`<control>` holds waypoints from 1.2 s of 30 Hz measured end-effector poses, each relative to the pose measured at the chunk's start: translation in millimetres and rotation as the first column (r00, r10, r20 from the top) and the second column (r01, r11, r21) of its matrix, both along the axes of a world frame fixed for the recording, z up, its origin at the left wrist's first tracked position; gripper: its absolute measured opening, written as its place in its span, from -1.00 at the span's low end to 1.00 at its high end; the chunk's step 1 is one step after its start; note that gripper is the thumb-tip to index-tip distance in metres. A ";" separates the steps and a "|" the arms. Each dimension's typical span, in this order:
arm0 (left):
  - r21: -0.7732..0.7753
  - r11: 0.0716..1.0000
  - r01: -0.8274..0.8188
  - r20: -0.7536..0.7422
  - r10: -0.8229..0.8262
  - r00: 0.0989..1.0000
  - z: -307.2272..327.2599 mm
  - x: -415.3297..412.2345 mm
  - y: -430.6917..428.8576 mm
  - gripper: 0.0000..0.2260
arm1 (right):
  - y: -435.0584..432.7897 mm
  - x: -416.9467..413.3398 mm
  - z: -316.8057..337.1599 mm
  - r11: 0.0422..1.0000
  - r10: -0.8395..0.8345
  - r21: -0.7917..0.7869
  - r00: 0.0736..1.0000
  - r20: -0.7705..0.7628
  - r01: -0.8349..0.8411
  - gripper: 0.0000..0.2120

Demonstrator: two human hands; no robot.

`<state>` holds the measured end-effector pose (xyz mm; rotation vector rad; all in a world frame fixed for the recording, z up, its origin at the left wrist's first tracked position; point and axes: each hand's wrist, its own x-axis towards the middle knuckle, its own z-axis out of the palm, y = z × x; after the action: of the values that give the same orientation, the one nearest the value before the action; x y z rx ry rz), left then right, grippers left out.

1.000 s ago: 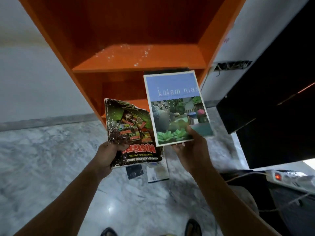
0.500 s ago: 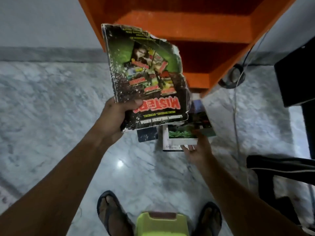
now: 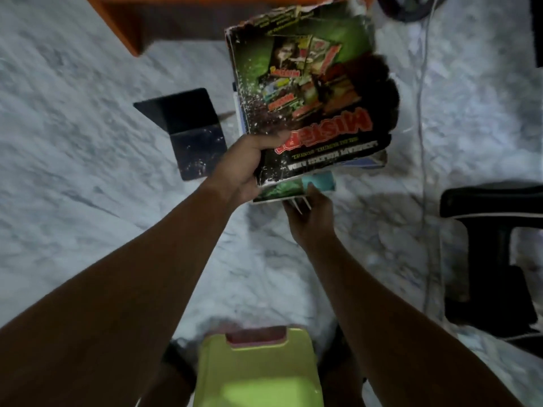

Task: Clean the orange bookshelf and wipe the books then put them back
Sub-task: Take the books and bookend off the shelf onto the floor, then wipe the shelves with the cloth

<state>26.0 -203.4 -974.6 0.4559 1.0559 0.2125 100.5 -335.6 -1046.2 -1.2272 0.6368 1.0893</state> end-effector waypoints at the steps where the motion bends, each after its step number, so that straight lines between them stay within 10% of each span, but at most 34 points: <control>1: -0.005 1.000 0.024 -0.050 -0.024 0.998 -12.9 -3.5 -3.5 -0.76 | -1.9 0.9 -0.7 0.998 -0.056 0.012 0.998 -0.028 0.056 -0.66; 7: 0.280 0.925 0.256 -0.577 -0.051 0.815 -55.8 -13.3 -16.2 -0.69 | -6.2 4.3 15.9 0.946 -0.323 -0.043 0.923 -0.209 0.321 -0.54; 12: 0.263 0.690 0.674 -0.745 -0.298 0.596 -20.2 -21.3 -6.2 -0.36 | -0.2 6.0 85.3 0.962 0.011 -0.270 0.996 -0.084 -0.033 -0.44; 15: 0.291 0.486 0.824 -0.752 -0.416 0.511 74.5 -30.3 7.2 -0.40 | 19.8 8.4 164.9 0.845 0.359 -0.452 0.930 0.081 -0.287 -0.90; 18: 0.374 0.355 0.857 -0.715 -0.478 0.510 190.2 -49.9 38.0 -0.32 | 60.8 0.8 271.9 0.739 0.611 -0.471 0.773 0.169 -0.481 -0.92; 22: 0.306 0.045 0.951 -0.847 -0.443 0.294 370.8 -88.6 106.0 -0.32 | 124.3 -24.7 425.7 0.518 0.855 -0.481 0.424 0.298 -0.707 -0.94; 29: 0.459 -0.053 0.887 -0.885 -0.108 0.452 691.0 -190.1 220.1 -0.49 | 234.5 -112.7 721.3 0.411 0.810 -0.478 0.071 0.582 -0.776 -0.75; 36: 0.465 -0.148 0.873 -0.825 0.285 0.488 937.4 -295.9 296.8 -0.38 | 336.8 -200.8 956.3 0.473 0.544 -0.333 -0.027 0.838 -0.815 -0.65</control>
<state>-269.9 93.4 -37.1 2.6062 1.3769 0.2005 -100.3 1.1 -89.9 -1.6827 -1.1744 1.0095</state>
